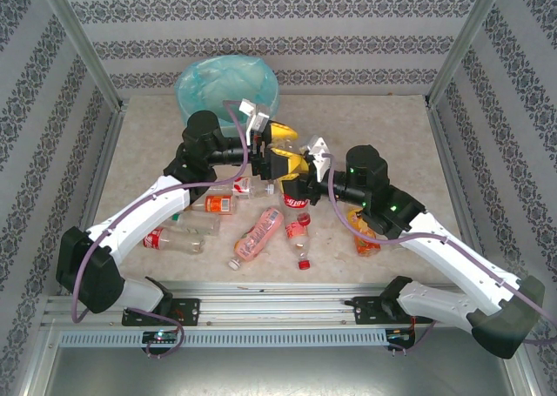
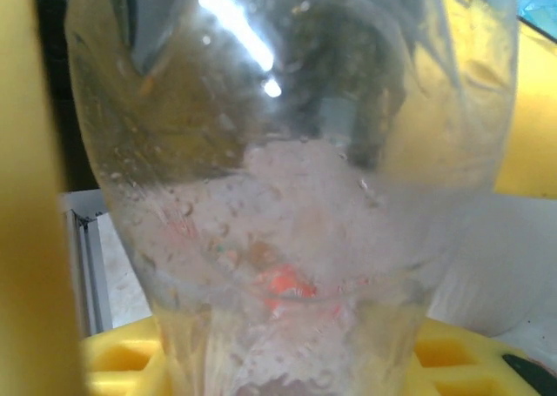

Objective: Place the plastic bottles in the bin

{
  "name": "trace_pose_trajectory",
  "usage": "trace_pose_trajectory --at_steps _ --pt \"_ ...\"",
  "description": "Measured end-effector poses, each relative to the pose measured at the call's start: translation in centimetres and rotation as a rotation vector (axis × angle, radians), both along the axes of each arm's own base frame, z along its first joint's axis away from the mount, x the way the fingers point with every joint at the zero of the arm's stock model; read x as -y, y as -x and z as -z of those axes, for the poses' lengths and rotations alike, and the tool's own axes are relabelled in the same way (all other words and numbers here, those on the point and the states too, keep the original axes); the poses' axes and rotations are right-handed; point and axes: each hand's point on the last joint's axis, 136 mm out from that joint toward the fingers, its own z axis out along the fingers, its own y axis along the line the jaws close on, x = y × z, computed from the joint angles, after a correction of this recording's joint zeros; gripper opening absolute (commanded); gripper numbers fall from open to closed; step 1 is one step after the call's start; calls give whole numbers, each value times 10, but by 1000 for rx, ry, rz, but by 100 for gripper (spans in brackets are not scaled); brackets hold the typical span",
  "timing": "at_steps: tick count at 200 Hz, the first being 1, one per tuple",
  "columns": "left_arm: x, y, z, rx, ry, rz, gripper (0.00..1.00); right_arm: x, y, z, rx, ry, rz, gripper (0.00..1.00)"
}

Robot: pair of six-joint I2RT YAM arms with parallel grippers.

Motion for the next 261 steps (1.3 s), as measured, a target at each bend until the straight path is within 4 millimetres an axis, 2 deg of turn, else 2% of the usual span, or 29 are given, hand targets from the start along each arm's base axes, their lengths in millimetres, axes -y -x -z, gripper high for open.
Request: trace_pose_trajectory --at_steps 18,40,48,83,127,171,226,246,261 --pt "-3 2 -3 32 2 -14 74 1 -2 0 4 3 11 53" --pt "-8 6 -10 75 11 -36 48 3 -3 -3 18 2 27 59" --pt "-9 6 -13 85 15 -47 43 3 -2 -6 28 -5 30 63" --pt "-15 -1 -22 118 28 -123 40 12 4 -27 86 -50 53 86" --pt "-35 -20 -41 134 53 -279 39 30 6 -41 151 -76 128 95" --pt "-85 -60 -85 170 102 -519 39 56 10 -54 217 -114 230 97" --pt "-154 -85 -155 265 177 -770 38 96 12 -62 302 -154 398 98" --pt "-177 -96 -184 311 198 -871 38 104 10 -61 313 -154 440 98" --pt "-191 -109 -197 336 190 -951 37 106 8 -60 316 -149 458 98"
